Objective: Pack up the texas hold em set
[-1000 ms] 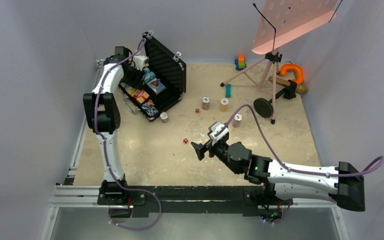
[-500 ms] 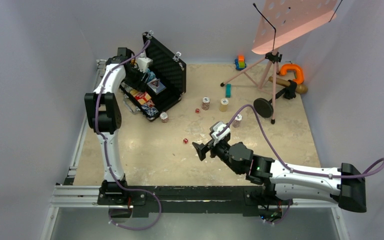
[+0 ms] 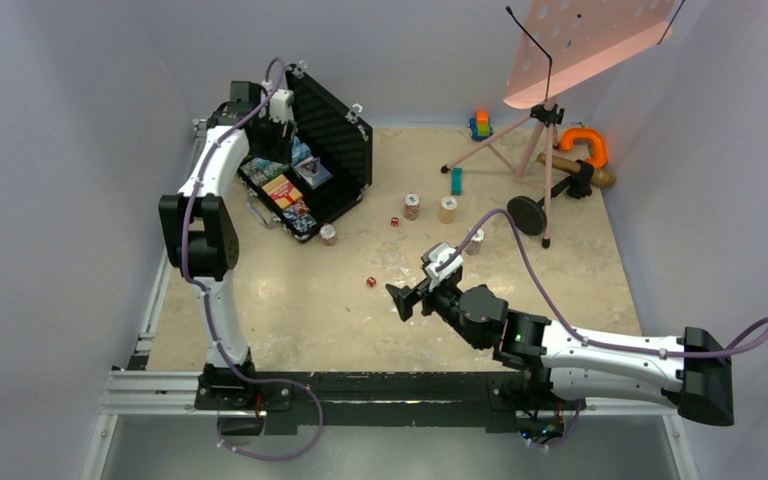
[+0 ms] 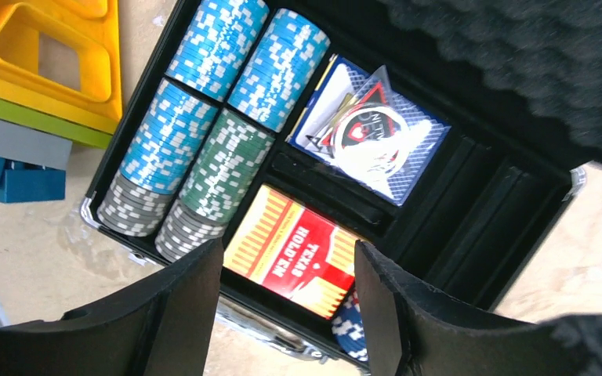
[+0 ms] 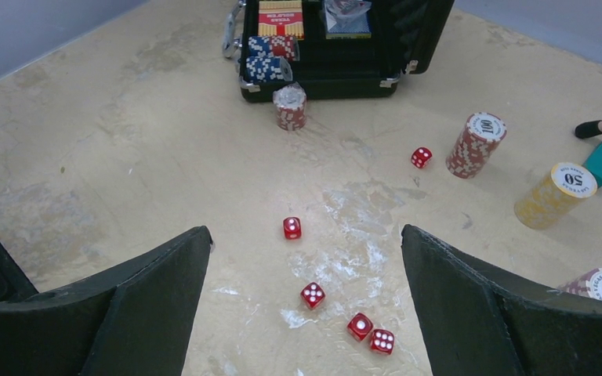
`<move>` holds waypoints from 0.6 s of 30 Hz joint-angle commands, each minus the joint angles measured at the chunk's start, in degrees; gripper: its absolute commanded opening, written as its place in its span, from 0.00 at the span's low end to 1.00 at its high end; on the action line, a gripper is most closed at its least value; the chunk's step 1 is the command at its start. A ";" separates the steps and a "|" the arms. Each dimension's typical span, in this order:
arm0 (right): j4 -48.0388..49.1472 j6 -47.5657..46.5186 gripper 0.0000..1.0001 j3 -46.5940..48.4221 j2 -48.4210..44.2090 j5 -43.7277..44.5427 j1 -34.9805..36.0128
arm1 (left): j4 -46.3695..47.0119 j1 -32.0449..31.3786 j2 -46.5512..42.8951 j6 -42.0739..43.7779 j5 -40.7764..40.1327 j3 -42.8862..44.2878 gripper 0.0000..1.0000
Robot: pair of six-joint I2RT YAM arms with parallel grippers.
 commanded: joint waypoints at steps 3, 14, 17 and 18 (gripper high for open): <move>0.24 2.90 0.97 -0.37 -2.43 6.50 -0.23 | 9.57 0.39 -10.54 -11.71 3.93 -7.89 0.71; -15.08 11.75 0.93 5.50 -0.49 -3.43 -18.80 | 12.87 0.45 -34.97 -19.53 1.77 -27.04 0.75; -21.19 13.68 0.92 8.64 1.99 -5.22 -24.97 | 11.76 0.41 -45.65 -22.93 0.94 -35.45 0.75; -22.58 14.27 0.92 9.52 2.73 -6.04 -26.95 | 11.79 0.35 -48.82 -23.62 1.42 -38.40 0.75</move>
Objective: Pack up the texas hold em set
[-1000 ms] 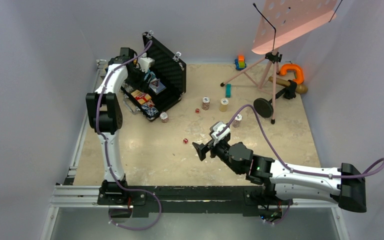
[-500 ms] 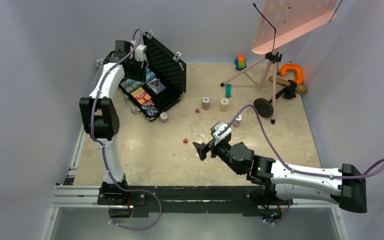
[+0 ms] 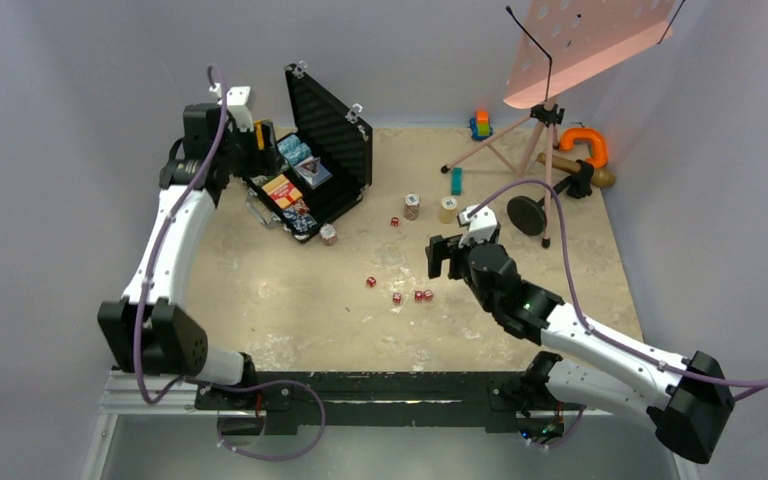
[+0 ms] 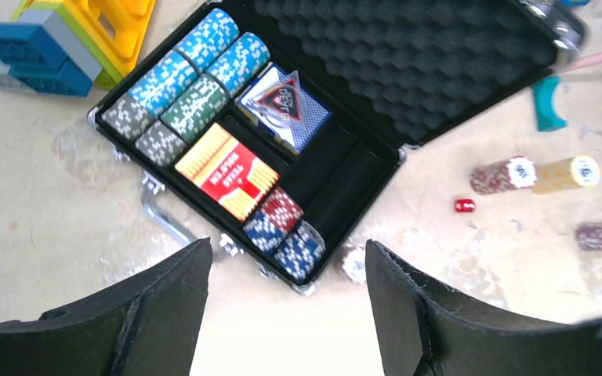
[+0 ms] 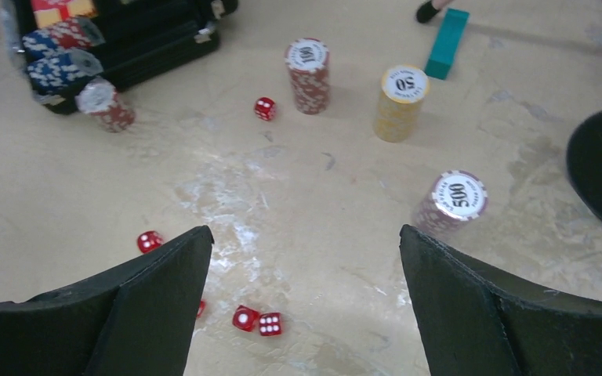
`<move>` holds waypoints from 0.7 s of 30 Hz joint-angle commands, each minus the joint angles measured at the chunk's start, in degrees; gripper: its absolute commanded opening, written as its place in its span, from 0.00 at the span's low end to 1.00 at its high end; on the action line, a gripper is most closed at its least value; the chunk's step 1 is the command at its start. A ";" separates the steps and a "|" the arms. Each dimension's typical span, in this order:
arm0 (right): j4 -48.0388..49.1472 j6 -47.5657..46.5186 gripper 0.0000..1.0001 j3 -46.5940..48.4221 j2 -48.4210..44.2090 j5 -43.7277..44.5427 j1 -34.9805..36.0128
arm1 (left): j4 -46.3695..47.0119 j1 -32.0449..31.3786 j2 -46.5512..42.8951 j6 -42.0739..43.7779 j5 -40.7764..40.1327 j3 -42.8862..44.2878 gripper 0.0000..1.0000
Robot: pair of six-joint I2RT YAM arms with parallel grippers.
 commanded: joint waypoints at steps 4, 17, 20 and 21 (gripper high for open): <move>-12.75 5.81 0.91 8.89 5.59 -6.31 -13.38 | -2.20 0.07 -20.71 -6.89 1.08 -16.35 0.76; -15.27 3.53 0.81 16.43 22.89 -16.97 -26.56 | -0.86 -0.02 -34.74 -4.54 3.44 -29.42 0.77; -16.14 3.22 0.81 17.57 25.67 -13.56 -27.13 | -1.29 -0.03 -34.59 -4.70 4.48 -29.30 0.78; -15.98 2.95 0.80 17.60 26.23 -13.99 -27.62 | -1.34 -0.03 -34.54 -4.83 4.65 -29.33 0.78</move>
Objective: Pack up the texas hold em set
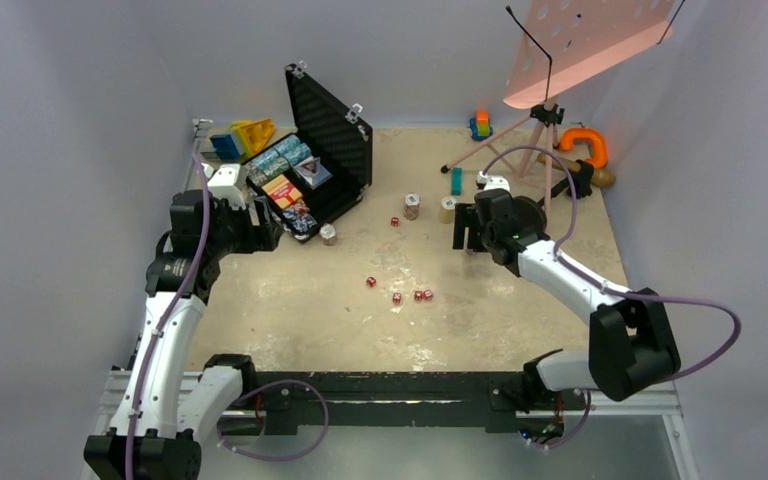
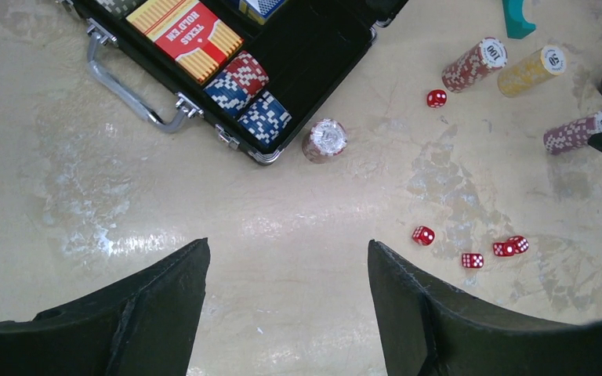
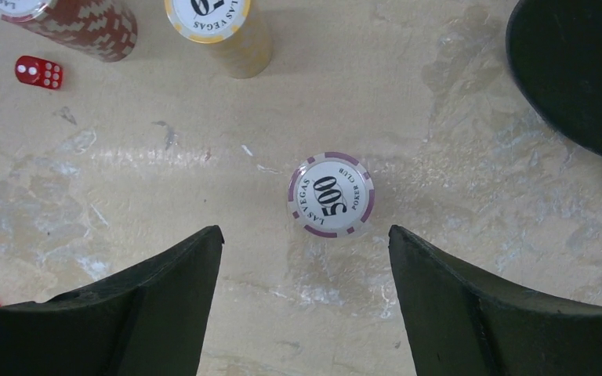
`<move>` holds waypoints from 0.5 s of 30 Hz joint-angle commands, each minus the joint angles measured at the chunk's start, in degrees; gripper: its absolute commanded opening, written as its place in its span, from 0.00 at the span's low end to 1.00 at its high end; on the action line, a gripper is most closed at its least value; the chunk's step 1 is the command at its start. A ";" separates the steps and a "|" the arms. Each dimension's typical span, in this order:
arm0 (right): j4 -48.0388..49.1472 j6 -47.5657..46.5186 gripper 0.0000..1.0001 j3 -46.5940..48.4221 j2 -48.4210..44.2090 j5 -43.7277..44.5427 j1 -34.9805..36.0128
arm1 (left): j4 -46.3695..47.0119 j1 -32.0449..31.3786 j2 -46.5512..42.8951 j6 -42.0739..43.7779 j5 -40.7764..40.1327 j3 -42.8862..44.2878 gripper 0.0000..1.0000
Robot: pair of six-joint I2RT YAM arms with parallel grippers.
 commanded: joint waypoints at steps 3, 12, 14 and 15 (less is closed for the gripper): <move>-0.49 -0.86 0.79 3.65 2.98 0.98 -2.16 | 1.61 0.03 0.00 -0.56 2.94 1.26 0.78; 1.90 -1.42 0.67 5.16 7.94 -2.91 -3.05 | 1.59 0.02 0.14 -0.47 3.43 1.30 0.78; 2.07 -1.20 0.64 5.36 8.65 -3.36 -3.10 | 1.52 0.00 0.18 -0.42 3.49 1.24 0.78; 2.38 -1.27 0.63 5.41 8.84 -3.43 -3.06 | 1.54 0.01 0.21 -0.38 3.45 1.24 0.78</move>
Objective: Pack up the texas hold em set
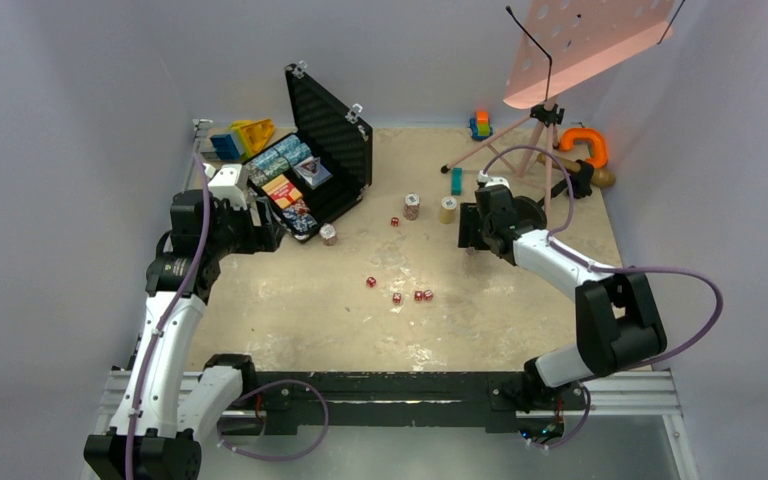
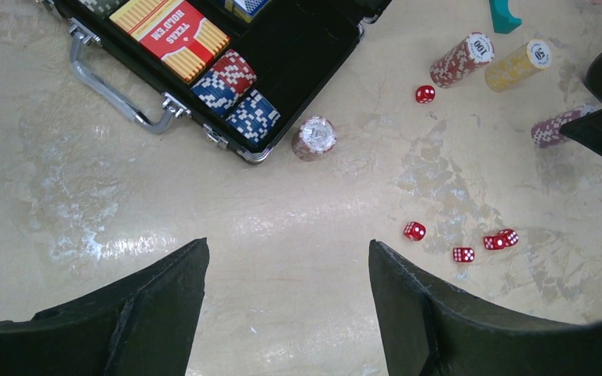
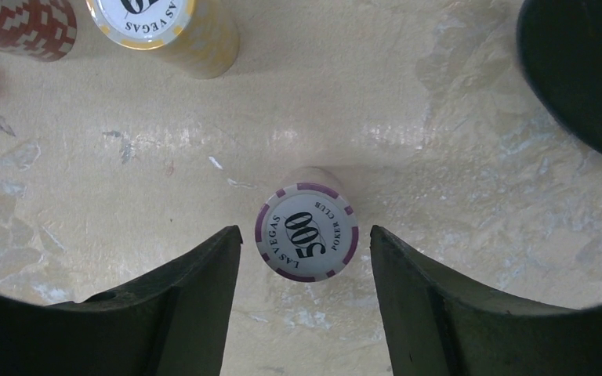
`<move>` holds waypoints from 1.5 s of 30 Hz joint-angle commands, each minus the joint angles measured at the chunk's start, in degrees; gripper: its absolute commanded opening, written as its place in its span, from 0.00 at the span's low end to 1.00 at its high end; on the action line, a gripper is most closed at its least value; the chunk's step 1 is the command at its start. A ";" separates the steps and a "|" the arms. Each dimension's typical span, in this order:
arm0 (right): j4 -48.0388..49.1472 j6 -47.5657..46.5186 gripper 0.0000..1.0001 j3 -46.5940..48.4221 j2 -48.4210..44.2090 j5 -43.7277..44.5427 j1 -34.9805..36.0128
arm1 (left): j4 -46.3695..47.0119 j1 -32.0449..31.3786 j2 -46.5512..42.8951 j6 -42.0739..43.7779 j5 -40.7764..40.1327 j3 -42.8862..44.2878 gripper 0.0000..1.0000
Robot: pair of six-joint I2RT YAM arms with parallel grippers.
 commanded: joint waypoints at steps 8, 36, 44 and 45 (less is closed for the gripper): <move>1.71 -0.67 0.37 4.38 3.11 -1.49 -0.12 | 1.82 0.03 0.11 0.18 3.70 1.32 0.78; 22.19 21.67 0.00 -2.85 -12.79 -50.31 10.94 | 14.90 -27.29 4.71 9.02 15.69 -1.49 0.66; 29.35 25.80 0.00 -2.15 -9.54 -55.17 14.09 | 15.14 -30.34 12.38 9.33 13.36 0.77 0.66; 29.78 25.87 0.00 -2.12 -9.50 -55.58 14.33 | 15.45 -30.56 12.99 9.29 13.39 0.96 0.66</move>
